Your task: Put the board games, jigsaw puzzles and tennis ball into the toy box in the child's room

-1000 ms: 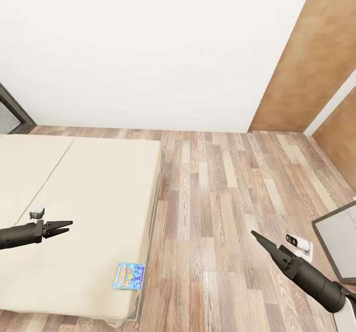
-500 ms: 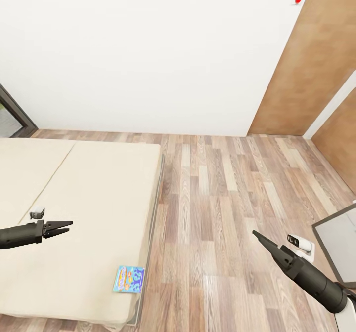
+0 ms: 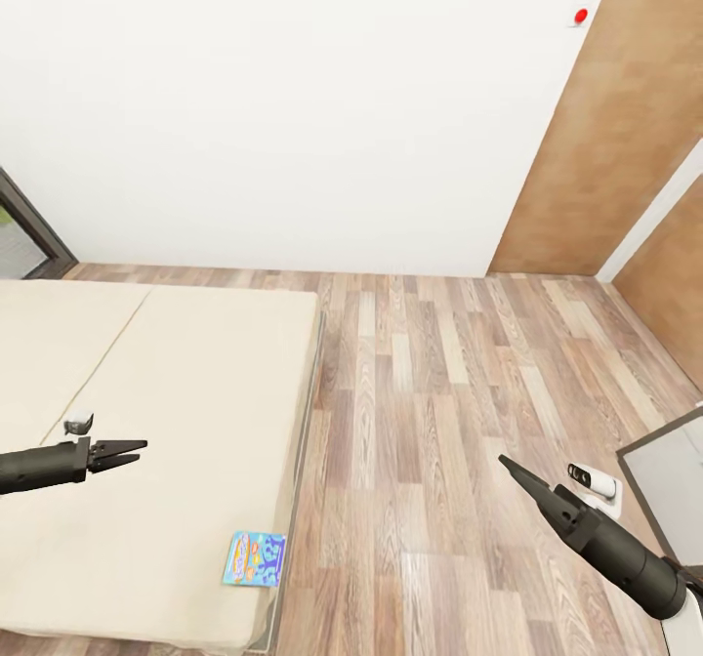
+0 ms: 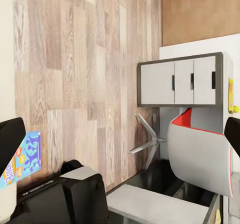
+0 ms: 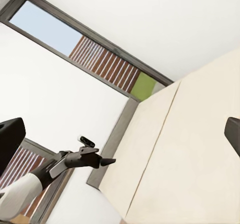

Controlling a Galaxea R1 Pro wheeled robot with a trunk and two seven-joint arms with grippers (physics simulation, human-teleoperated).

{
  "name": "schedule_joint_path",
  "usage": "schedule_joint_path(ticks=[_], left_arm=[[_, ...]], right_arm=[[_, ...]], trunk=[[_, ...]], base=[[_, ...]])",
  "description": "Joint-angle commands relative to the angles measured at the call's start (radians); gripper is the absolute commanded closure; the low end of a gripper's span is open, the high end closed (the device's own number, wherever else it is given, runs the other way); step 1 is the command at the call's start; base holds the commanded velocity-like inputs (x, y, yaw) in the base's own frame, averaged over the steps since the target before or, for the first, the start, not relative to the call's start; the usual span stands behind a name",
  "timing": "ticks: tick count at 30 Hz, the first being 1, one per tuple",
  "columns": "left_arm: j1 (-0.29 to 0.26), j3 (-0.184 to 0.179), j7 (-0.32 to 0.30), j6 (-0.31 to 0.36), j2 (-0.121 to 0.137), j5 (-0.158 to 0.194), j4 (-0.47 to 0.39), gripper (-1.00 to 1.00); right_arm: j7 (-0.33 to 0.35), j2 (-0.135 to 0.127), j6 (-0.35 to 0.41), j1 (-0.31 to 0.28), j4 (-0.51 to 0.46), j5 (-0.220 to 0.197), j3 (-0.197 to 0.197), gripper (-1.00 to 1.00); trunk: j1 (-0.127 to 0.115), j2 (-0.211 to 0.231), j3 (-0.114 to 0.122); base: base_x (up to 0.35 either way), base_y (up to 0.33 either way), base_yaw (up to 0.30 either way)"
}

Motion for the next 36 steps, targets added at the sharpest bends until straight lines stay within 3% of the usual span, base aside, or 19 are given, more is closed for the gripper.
schedule_joint_path(ticks=[1, 36], left_arm=[[-0.001, 0.001, -0.008, 0.01, 0.0, -0.009, -0.001, -1.0], [0.001, -0.021, -0.008, 0.012, -0.042, -0.005, -0.005, -1.0]], right_arm=[[0.001, 0.0, 0.008, -0.001, 0.0, -0.003, 0.0, -1.0], [0.012, 0.008, 0.006, -0.001, 0.0, -0.003, -0.016, -1.0]], trunk=[[0.001, -0.002, 0.0], [0.001, -0.002, 0.058]], base=[[0.0, 0.0, 0.0], [0.0, 0.0, 0.0]])
